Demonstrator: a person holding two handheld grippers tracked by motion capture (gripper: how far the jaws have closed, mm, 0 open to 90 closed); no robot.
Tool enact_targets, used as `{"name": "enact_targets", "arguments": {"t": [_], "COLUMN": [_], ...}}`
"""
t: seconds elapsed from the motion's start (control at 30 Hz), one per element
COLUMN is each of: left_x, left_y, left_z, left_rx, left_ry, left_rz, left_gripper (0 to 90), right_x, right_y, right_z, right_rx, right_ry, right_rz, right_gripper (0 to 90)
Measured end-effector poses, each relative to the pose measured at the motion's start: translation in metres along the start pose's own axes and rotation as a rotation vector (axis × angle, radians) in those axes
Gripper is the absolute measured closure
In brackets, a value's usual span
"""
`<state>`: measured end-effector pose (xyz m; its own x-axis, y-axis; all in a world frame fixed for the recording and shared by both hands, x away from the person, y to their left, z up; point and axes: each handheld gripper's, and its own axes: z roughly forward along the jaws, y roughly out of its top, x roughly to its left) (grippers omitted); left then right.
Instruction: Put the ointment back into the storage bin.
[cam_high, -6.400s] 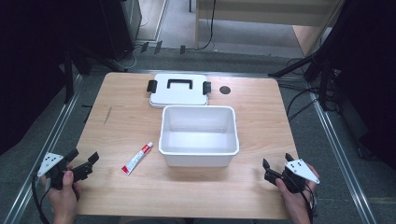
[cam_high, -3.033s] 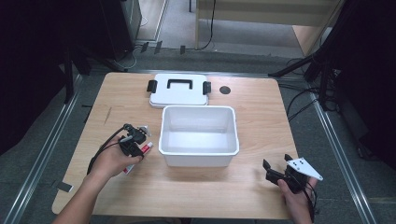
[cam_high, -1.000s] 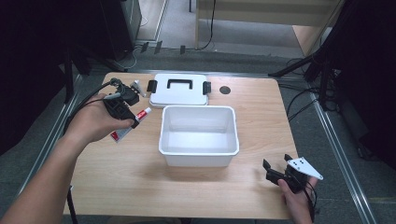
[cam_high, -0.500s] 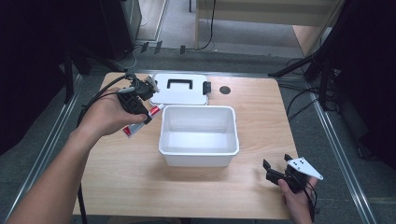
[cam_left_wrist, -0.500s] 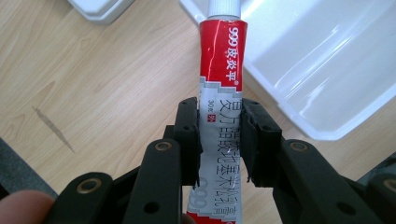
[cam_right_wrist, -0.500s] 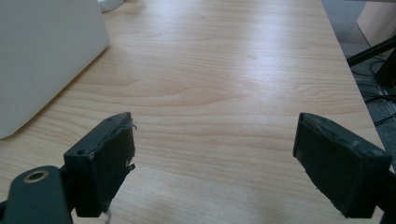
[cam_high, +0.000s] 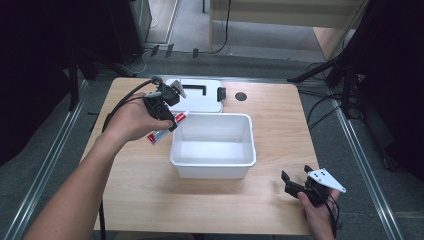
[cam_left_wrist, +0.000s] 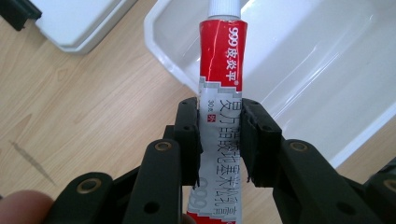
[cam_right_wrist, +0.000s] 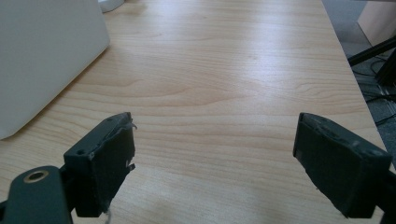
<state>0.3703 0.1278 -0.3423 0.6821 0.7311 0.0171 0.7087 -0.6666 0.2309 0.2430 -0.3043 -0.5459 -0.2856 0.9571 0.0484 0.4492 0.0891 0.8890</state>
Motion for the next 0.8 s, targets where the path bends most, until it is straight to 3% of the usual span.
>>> {"name": "enact_targets", "arguments": {"t": [0.8], "left_x": [-0.015], "left_y": [0.04], "left_z": [0.028], "left_rx": [-0.003], "left_ry": [-0.048], "left_rz": [0.033], "left_gripper": [71.0], "right_x": [-0.001], "right_y": [0.0], "right_z": [0.0], "right_rx": [-0.001], "right_ry": [0.01], "right_rz": [0.013], "right_gripper": [12.7]}}
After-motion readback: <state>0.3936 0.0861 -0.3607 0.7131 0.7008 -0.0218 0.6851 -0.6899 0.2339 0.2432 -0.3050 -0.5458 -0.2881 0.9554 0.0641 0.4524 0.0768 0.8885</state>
